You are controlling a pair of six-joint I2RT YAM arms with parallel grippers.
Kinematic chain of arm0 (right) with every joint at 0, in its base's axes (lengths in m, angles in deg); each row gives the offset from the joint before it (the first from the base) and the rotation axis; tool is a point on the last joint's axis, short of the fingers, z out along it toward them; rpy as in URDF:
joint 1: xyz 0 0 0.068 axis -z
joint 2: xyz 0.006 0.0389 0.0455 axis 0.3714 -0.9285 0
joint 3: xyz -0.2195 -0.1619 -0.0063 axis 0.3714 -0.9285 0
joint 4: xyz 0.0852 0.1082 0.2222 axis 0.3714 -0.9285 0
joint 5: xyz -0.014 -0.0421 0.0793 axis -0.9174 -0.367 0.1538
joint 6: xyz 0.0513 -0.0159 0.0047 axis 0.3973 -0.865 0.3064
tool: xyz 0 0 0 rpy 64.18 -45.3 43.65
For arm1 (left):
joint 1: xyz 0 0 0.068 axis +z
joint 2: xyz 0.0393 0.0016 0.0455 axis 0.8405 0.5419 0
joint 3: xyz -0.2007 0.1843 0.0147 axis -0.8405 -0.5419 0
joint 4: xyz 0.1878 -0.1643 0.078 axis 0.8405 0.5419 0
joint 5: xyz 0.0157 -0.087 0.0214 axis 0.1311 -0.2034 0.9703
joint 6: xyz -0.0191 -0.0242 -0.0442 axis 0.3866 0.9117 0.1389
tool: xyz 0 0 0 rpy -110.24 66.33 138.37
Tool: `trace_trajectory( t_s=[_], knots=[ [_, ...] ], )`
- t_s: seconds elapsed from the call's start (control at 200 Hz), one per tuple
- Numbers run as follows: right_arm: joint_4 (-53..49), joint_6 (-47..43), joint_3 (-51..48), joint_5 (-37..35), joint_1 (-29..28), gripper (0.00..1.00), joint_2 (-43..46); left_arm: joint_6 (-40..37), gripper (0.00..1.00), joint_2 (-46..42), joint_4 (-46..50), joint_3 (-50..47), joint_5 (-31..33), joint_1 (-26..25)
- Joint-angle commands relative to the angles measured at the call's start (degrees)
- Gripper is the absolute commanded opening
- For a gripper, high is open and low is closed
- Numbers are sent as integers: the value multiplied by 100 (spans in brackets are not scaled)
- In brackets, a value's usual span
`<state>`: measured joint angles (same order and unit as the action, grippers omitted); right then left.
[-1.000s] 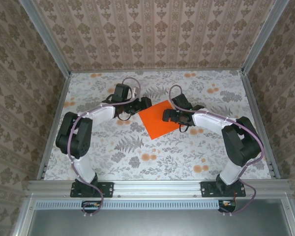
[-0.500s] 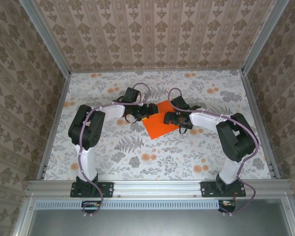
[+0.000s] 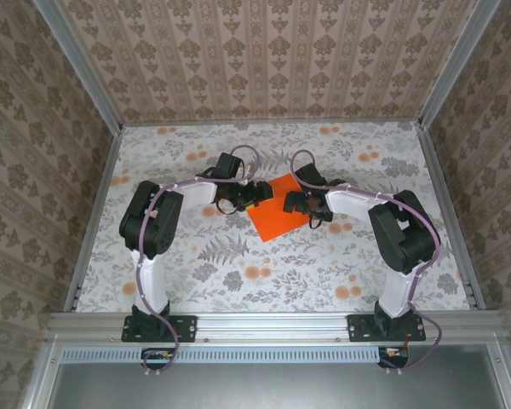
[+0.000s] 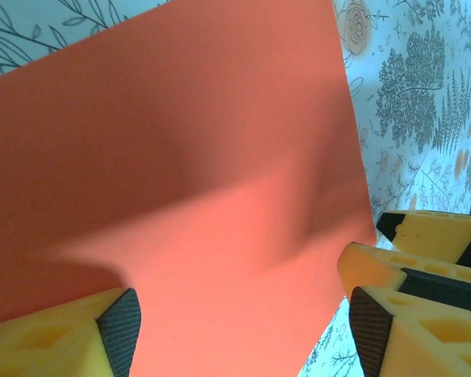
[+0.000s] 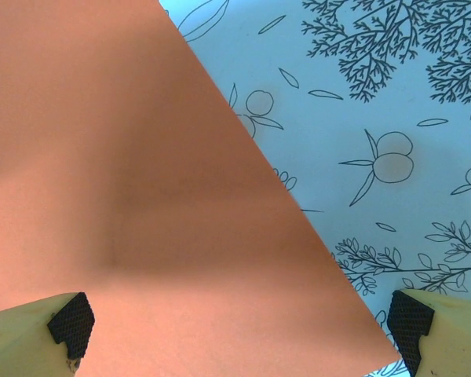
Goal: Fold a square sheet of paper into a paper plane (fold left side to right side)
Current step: Pick up the square sheet of paper from the center of the table.
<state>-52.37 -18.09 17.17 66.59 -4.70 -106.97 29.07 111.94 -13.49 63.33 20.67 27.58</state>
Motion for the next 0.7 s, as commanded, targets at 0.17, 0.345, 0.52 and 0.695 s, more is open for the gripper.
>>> trace_trajectory(
  t_s=[0.17, 0.345, 0.52, 0.695],
  knots=[
    [116, 204, 147, 644, -226, 95, -234, -24, 72, 124, 149, -44, -15, -72],
    [111, 190, 257, 812, -303, 89, -249, 7, 70, 95, 99, -42, -32, -79],
    [73, 103, 325, 868, -325, 82, -276, 64, 69, 45, -21, -89, -65, -80],
    [125, 31, 326, 1014, -312, 65, -273, 73, 68, -51, -186, -140, -127, -74]
  ],
)
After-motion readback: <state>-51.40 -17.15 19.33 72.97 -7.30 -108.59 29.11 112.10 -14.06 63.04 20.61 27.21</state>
